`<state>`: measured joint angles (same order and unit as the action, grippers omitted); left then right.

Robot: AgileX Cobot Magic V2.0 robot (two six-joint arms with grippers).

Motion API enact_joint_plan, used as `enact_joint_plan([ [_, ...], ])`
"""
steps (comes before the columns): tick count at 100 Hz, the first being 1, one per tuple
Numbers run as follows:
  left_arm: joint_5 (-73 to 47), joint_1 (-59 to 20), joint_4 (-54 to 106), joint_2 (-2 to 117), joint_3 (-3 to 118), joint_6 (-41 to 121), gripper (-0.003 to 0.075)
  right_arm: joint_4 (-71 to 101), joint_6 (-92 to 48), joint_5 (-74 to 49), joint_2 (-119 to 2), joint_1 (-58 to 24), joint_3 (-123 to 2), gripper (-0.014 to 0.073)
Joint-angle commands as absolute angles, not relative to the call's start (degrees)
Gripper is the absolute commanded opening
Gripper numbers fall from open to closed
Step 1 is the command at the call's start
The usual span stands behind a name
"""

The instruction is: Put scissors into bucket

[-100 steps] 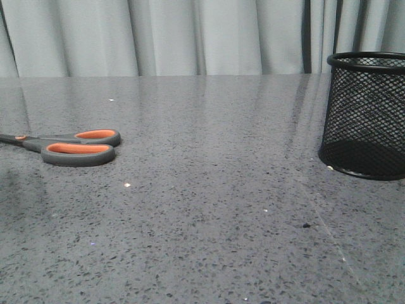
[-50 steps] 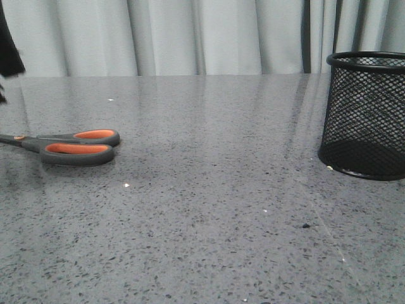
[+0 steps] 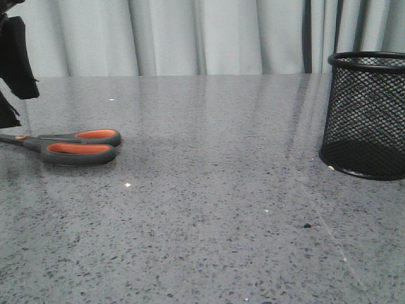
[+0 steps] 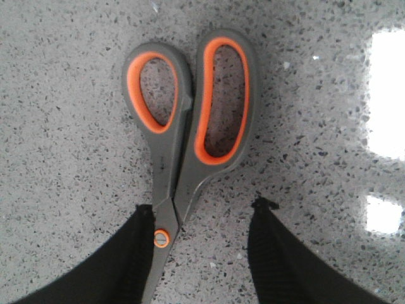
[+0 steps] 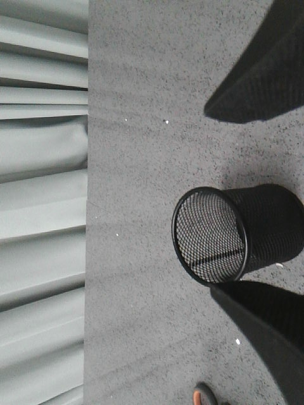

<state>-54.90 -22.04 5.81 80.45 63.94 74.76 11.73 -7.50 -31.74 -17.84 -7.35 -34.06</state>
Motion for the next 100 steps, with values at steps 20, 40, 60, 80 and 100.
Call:
enact_joint_plan([
  [20, -53.52, -22.62, 4.88, 80.54, 67.23, 73.51, 0.0516, 10.09, -7.87, -25.41, -19.16, -7.57, -35.96, 0.0475],
  [40, -57.25, -22.62, 7.79, 84.11, 70.5, 73.02, 0.0447, 10.09, -7.87, -23.6, -19.31, -8.03, -34.07, 0.0475],
  [60, -61.03, -22.62, 9.23, 87.95, 73.8, 73.71, 0.0417, 10.09, -7.87, -23.6, -19.31, -8.15, -33.45, 0.0475],
  [80, -62.26, -22.62, 7.61, 90.32, 74.31, 74.65, 0.0417, 10.09, -7.87, -23.37, -19.31, -9.2, -33.45, 0.0475],
  [100, -62.35, -22.39, 6.69, 92.51, 74.31, 74.74, 0.0417, 10.09, -7.87, -23.37, -19.31, -9.2, -33.45, 0.0475],
])
